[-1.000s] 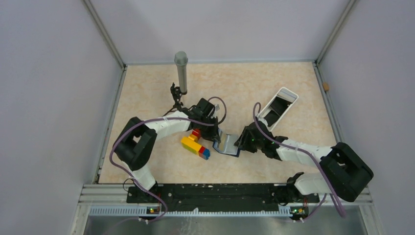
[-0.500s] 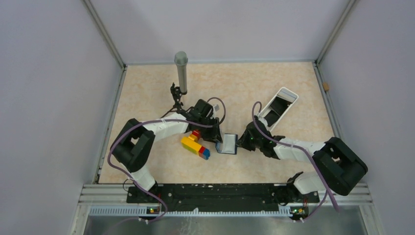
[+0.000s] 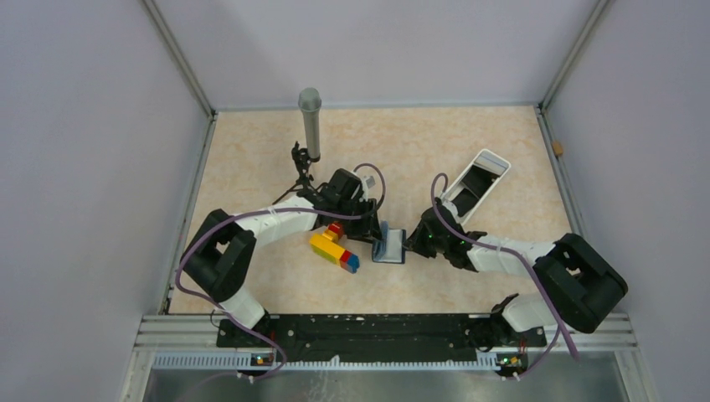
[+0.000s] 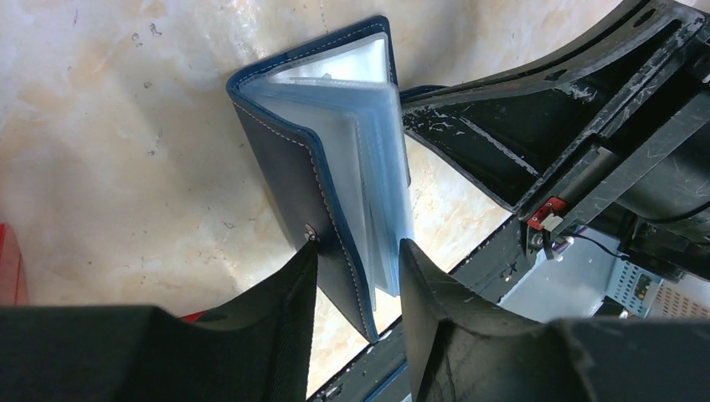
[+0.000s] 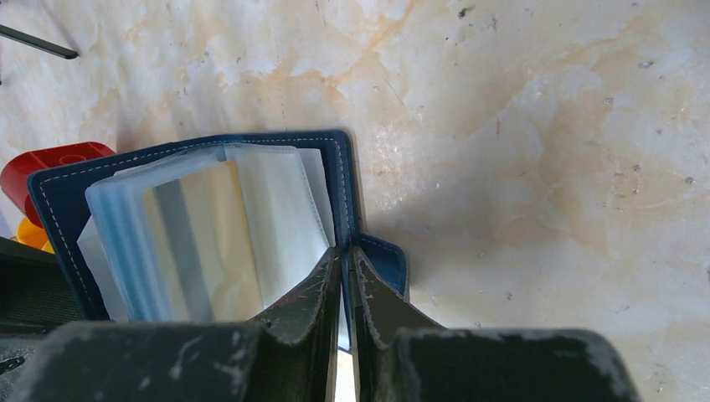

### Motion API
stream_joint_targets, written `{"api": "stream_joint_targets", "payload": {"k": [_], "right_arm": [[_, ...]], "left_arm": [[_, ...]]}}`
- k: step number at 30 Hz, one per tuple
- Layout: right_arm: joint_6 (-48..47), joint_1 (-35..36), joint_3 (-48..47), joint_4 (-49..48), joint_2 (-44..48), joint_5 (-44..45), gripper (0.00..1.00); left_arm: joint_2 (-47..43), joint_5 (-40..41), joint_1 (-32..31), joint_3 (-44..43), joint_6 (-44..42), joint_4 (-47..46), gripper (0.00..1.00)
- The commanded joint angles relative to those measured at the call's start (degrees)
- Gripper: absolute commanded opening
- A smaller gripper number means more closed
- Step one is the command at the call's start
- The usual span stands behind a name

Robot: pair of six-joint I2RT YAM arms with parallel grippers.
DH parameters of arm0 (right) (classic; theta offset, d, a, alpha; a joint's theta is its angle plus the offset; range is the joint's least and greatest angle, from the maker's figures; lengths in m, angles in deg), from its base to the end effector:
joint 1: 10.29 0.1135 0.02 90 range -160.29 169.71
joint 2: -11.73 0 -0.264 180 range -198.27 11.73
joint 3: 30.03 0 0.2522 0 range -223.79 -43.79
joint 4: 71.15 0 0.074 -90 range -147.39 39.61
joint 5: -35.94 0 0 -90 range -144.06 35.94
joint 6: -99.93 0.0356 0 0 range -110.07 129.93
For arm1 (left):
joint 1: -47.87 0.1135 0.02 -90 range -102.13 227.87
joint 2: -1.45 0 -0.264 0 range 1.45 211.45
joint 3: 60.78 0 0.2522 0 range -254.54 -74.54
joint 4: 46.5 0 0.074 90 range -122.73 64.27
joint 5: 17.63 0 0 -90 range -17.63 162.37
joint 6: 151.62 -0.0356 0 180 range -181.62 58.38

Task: Put the credit cards into the card holder
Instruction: Turn over the card slot in the card holder.

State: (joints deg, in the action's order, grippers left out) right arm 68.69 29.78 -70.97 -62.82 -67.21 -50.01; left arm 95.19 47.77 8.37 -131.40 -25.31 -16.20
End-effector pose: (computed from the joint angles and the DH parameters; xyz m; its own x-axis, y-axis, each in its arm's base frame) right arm 0.1881 0.1550 0.1381 -0.8042 0.4380 -0.4018 0.1596 0.8103 0.5639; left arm 0.2472 -0.2230 0.1925 -0.9551 0.0896 -0.2823 0.2534 0.7407 -0.6223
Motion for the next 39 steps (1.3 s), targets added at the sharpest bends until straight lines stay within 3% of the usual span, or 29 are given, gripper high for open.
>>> {"api": "stream_joint_targets", "payload": {"k": [1,8,20,26,28,31,35,39], "right_arm": [[-1.09,0.11,0.81,7.19,-3.14,2.95,0.08],[-1.06,0.13,0.83,7.28,-2.9,3.08,0.08],[-0.7,0.11,0.95,8.99,-1.18,5.01,0.08],[-0.82,0.09,0.38,11.85,1.41,6.67,0.08],[-2.35,0.14,-0.28,13.69,4.35,7.71,0.13],[-6.64,-0.43,-2.76,17.11,9.38,8.17,0.29],[-14.98,-2.56,-10.91,26.53,12.81,9.01,0.45],[-23.68,-6.55,-19.54,34.2,12.75,11.07,0.54]], "left_arm": [[-1.88,-0.42,-0.28,0.26,-0.19,-1.82,0.41],[-0.4,1.66,-0.26,-0.88,-0.84,1.26,0.38],[-0.97,12.5,-0.24,-3.62,-2.98,10.73,0.36],[-0.94,10.54,-0.22,-2.67,-2.89,8.76,0.23],[-0.64,9.69,-0.14,-2.49,-2.52,8.07,0.17],[-0.11,8.56,-0.06,-2.31,-2.41,7.11,0.09],[0.68,6.14,0.59,-2.36,-2.31,5.82,0.04],[1.12,2.84,1.3,-2.82,-2.34,4.96,0.01]]}}
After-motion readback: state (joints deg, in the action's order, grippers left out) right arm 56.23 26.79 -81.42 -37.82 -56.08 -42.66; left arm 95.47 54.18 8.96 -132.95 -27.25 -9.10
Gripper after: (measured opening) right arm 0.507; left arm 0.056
